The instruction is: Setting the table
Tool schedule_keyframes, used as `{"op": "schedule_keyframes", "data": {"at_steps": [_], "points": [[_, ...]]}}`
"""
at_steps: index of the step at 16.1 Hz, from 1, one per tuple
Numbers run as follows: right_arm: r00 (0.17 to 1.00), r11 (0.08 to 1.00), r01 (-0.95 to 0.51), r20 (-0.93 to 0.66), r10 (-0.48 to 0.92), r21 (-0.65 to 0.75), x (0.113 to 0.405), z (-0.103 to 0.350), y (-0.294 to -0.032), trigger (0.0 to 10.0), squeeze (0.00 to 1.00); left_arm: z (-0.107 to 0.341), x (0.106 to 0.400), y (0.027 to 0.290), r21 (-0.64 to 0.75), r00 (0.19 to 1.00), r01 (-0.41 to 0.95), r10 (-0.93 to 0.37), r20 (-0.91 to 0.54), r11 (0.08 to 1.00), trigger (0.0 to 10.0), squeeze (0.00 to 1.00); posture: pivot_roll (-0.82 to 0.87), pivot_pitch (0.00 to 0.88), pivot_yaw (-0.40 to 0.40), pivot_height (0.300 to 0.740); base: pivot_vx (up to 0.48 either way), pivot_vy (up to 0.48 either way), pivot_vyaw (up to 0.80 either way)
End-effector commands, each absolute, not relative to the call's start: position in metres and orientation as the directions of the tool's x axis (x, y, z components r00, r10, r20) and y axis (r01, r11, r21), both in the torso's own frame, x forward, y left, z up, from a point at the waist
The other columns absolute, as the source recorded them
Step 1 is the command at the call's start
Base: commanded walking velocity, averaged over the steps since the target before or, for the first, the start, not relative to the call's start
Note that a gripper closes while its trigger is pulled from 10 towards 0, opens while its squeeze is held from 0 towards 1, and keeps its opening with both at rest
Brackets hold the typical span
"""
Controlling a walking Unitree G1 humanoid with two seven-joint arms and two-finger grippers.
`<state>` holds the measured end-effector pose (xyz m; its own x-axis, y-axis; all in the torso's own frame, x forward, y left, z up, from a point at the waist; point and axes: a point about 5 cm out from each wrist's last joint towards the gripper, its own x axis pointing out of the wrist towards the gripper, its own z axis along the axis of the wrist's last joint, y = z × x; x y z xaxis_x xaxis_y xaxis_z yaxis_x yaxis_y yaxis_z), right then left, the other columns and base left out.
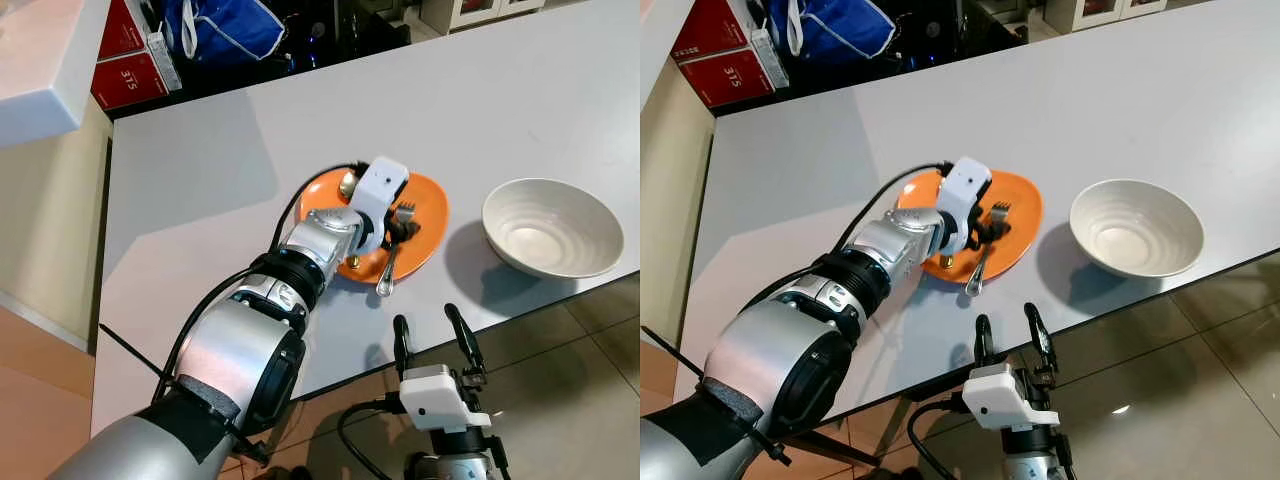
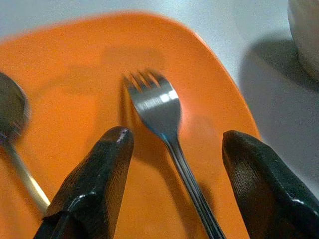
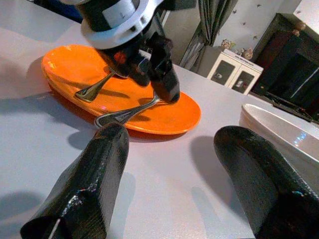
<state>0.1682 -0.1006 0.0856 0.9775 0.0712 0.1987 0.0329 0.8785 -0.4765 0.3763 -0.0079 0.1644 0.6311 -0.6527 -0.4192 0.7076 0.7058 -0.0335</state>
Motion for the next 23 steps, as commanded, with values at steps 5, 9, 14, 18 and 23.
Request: {"op": "schedule_keyframes", "data": {"at_steps": [5, 9, 14, 18, 23], "points": [[0.977, 0.877, 0.029, 0.199, 0.077, -0.479, 0.168, 0.085, -0.104, 10.0, 0.00, 0.154, 0.369, -0.015, -0.087, 0.590, 0.719, -0.671, -0.450, 0.690, 10.0, 0.00, -0.20, 0.112, 0.155, 0.740, 0.000, 0.000, 0.00], [0.977, 0.875, 0.031, 0.201, 0.076, -0.483, 0.169, 0.085, -0.104, 10.0, 0.00, 0.145, 0.367, -0.012, -0.057, 0.597, 0.716, -0.653, -0.466, 0.696, 10.0, 0.00, -0.21, 0.112, 0.157, 0.740, 0.000, 0.000, 0.00], [0.976, 0.876, 0.034, 0.206, 0.075, -0.480, 0.171, 0.085, -0.103, 10.0, 0.00, 0.135, 0.367, -0.003, -0.037, 0.609, 0.702, -0.626, -0.487, 0.712, 10.0, 0.00, -0.21, 0.104, 0.156, 0.740, 0.000, 0.000, 0.00], [0.974, 0.877, 0.033, 0.211, 0.079, -0.480, 0.172, 0.085, -0.101, 10.0, 0.00, 0.136, 0.368, -0.002, -0.016, 0.624, 0.700, -0.622, -0.473, 0.714, 0.0, 0.00, -0.21, 0.101, 0.157, 0.740, 0.000, 0.000, 0.00], [0.974, 0.876, 0.029, 0.210, 0.083, -0.482, 0.171, 0.084, -0.097, 10.0, 0.00, 0.139, 0.369, -0.002, -0.021, 0.630, 0.699, -0.630, -0.455, 0.714, 0.0, 0.00, -0.22, 0.095, 0.157, 0.740, 0.000, 0.000, 0.00]]}}
